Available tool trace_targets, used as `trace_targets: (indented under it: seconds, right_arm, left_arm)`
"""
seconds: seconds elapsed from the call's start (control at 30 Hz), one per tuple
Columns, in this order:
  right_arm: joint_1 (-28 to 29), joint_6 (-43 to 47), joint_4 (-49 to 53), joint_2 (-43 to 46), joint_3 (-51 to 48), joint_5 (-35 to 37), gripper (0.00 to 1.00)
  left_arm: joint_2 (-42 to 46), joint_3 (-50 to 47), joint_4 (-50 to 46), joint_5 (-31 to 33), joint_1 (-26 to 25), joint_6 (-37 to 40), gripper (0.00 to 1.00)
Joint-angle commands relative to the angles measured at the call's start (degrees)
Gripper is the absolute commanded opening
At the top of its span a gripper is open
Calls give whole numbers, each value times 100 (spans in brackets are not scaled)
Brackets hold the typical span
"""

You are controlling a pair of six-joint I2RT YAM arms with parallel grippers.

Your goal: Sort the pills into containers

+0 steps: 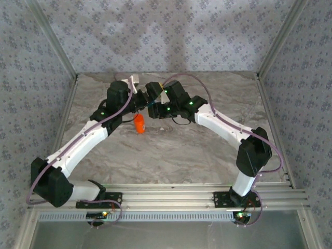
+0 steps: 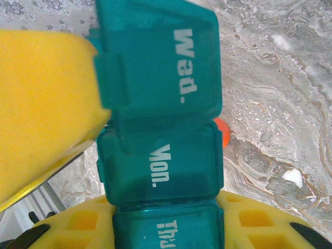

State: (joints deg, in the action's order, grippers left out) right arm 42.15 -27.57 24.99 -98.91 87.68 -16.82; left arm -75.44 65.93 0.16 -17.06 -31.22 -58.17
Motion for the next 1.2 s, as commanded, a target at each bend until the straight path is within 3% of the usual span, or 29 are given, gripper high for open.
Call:
trace_targets:
  seconds: [0.0,0.17,0.53,0.77,1.17]
  right_arm:
    - [-33,101,-90,201,-101,-45,24]
    - [-187,187,-57,525,-647,6,25]
    - [-438,1240,369,697,-1868,461,26]
    - [-238,1773,366,257,-2324,882,28]
    - [377,2408,463,-810,-2019,1344,31]
  left_arm:
    - [139,195,-127,309,-25,110,99]
    - [585,-99,-664,958,261,208,99]
    - [882,-305,-1707,654,1299,1167,99]
    - [816,-326,-1871,523,1400,1356,99]
    - [742,-448,-1798,333,1400,1300,99]
